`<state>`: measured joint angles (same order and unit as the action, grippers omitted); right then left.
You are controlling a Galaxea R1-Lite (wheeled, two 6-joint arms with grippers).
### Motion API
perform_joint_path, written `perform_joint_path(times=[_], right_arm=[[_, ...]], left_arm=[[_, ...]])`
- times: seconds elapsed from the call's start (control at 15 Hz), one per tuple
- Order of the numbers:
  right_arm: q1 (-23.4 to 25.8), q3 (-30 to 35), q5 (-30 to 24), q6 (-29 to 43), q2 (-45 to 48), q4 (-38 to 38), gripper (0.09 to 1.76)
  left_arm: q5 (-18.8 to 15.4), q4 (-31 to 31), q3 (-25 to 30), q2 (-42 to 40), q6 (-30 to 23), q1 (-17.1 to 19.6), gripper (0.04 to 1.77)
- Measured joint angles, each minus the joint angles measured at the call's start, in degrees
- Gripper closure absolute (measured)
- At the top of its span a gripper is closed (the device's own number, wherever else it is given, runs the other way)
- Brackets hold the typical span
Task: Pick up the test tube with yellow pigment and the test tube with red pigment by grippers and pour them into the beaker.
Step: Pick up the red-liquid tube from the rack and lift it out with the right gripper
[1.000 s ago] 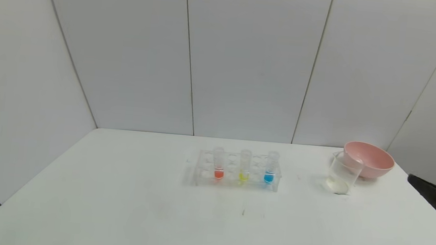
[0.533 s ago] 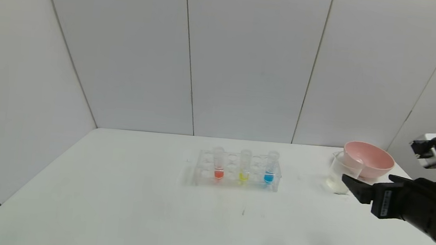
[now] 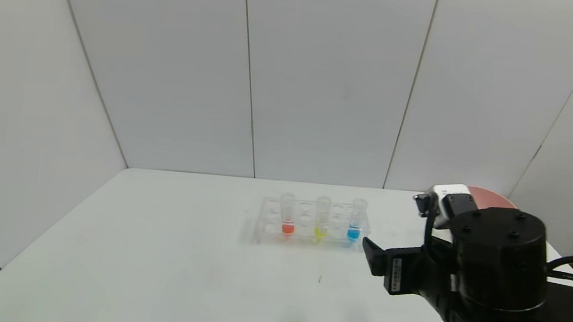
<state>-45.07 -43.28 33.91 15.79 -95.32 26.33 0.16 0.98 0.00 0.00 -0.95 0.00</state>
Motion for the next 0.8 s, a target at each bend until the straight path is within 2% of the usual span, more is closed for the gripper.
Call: perform_joint_path(times=[0.33,0.6,0.8], right_arm=[[-4.5,-9.1,3.9,2.6,-10.4,0.2,0.14],[-5.1,-18.3,4.2,2.7,-18.8,-0.5,0.14],[-5.3,-26.1,4.0,2.4,-23.8,-4.8,0.14]], left_arm=[[0.0,0.0,0.0,0.0,0.0,0.0,0.09],[0.0,0.0,0.0,0.0,0.0,0.0,0.09],[0.0,0.0,0.0,0.0,0.0,0.0,0.09]])
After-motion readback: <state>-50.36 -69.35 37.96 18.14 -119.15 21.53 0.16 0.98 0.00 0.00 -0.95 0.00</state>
